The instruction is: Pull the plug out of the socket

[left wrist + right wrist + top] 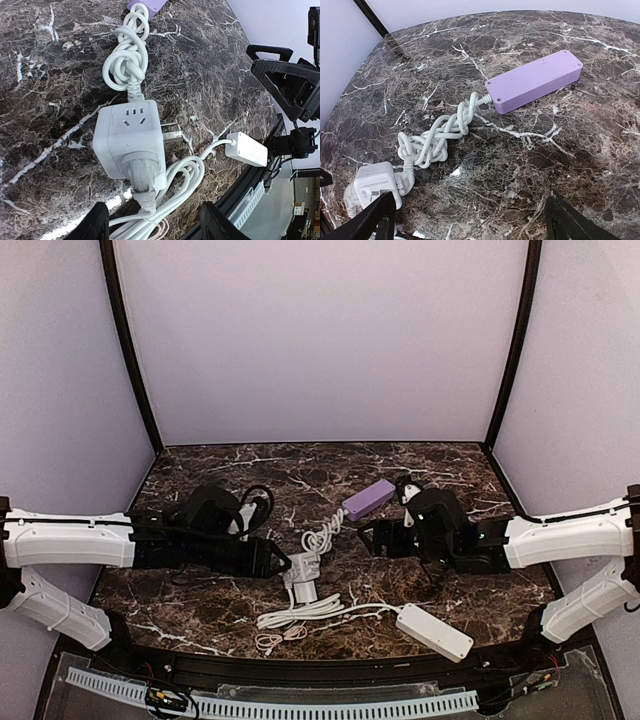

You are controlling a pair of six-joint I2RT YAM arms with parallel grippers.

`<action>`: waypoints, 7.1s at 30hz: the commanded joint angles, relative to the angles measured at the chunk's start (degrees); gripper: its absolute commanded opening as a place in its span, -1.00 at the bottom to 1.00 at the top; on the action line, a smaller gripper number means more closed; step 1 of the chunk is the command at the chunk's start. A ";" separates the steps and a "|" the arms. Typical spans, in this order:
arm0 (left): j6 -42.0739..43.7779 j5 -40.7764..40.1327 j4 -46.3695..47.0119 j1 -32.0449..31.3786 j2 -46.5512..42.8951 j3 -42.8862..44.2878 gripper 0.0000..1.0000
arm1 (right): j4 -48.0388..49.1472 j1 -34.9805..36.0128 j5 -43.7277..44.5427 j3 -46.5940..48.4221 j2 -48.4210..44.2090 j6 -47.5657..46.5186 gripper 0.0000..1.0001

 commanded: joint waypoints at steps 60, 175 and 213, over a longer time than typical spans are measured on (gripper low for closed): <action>12.38 5.83 5.05 0.89 8.16 8.06 -0.99 | -1.15 -0.15 -6.86 1.46 -3.99 3.73 0.91; 36.55 16.65 -9.19 5.74 19.73 11.64 -0.95 | -6.59 9.62 -0.54 11.70 9.77 21.58 0.11; 27.43 22.88 4.23 12.01 13.77 12.34 -0.99 | -4.01 10.14 -11.69 17.59 17.88 27.81 0.30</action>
